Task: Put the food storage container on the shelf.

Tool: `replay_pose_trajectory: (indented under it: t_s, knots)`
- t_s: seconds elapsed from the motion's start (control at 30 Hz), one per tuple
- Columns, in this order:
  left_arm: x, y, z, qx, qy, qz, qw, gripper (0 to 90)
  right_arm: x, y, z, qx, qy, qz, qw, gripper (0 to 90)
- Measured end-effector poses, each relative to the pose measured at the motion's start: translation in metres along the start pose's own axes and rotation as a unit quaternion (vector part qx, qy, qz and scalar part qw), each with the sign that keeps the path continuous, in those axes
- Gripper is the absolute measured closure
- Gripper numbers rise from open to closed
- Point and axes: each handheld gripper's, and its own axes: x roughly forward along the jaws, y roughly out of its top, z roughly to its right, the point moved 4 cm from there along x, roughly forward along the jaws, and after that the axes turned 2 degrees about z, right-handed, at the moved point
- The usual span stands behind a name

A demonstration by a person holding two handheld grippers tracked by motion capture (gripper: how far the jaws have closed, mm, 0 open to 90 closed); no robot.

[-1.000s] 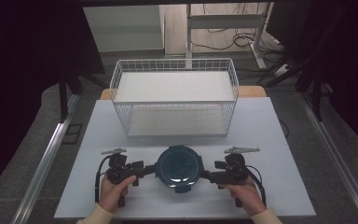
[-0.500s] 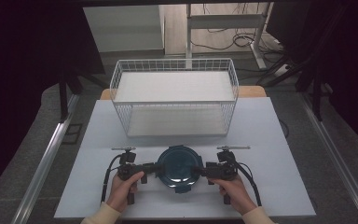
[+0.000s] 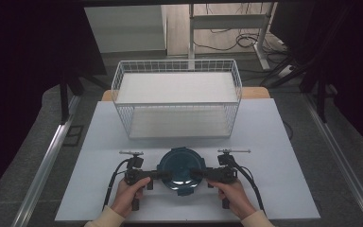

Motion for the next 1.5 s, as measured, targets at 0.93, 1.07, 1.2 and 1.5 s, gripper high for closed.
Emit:
replay_pose_trajectory:
  t_s: [0.93,1.07,1.2,1.5]
  knots:
    - [-0.018,-0.006,0.008,-0.021,-0.010,0.039,0.9990,42.9,-0.022,-0.005,-0.005,0.024,0.030,0.031,0.9988,44.0]
    - [-0.019,-0.007,0.010,-0.018,-0.015,0.040,0.9989,44.7,-0.025,-0.005,-0.007,0.016,0.032,0.035,0.9988,45.1]
    - [-0.021,-0.007,0.012,-0.013,-0.016,0.041,0.9990,45.0,-0.027,-0.007,-0.009,0.011,0.033,0.039,0.9986,45.1]
    - [-0.029,-0.005,0.020,-0.001,-0.024,0.053,0.9983,46.3,-0.032,-0.005,-0.016,-0.013,0.042,0.054,0.9975,45.2]
